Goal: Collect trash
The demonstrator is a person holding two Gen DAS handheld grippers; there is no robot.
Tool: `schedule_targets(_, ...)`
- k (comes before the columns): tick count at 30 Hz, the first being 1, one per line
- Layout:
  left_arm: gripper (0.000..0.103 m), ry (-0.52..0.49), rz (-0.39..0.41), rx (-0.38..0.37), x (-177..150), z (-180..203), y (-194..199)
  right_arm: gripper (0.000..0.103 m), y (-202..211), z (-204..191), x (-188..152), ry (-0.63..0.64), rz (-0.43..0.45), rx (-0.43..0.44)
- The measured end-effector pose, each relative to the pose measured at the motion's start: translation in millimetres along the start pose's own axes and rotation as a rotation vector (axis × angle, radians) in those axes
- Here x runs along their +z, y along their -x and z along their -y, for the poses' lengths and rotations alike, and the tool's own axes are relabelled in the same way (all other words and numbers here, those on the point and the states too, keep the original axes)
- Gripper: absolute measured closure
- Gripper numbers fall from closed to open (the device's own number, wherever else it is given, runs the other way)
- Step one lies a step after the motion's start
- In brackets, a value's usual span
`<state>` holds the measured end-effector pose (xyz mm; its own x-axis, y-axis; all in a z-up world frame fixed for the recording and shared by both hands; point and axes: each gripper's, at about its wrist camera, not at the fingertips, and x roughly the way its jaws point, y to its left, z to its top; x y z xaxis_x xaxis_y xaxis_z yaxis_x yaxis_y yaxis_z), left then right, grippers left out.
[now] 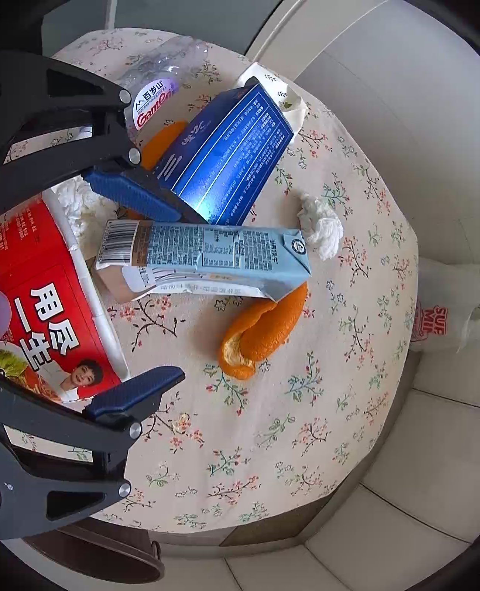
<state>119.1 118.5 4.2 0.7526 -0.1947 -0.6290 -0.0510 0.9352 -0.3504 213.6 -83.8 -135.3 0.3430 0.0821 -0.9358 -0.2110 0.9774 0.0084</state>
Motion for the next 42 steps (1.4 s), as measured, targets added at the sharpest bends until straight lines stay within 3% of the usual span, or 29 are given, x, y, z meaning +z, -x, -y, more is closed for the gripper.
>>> schedule_targets(1, 0.093, -0.003, -0.002, 0.002, -1, 0, -1, 0.041, -2, -2, 0, 0.006, -0.009, 0.020)
schedule_targets(2, 0.093, -0.005, -0.004, 0.004, -1, 0, -3, 0.059, -4, -4, 0, 0.010, -0.021, 0.039)
schedule_targets(4, 0.093, -0.007, -0.008, 0.007, -2, 0, -4, 0.074, -8, -7, -1, 0.012, -0.040, 0.045)
schedule_targets(12, 0.093, 0.000, -0.005, 0.007, -4, -1, -2, 0.075, 9, -2, -3, -0.033, 0.017, 0.102)
schedule_targets(20, 0.093, -0.007, -0.004, -0.017, -8, 7, -4, 0.075, 75, 29, -16, -0.118, 0.204, 0.112)
schedule_targets(31, 0.093, -0.048, -0.017, -0.051, -24, 42, -15, 0.075, 151, 144, -64, -0.376, 0.440, -0.024)
schedule_targets(42, 0.093, -0.116, -0.058, -0.119, -49, 104, -38, 0.076, 187, 229, -131, -0.581, 0.538, -0.249)
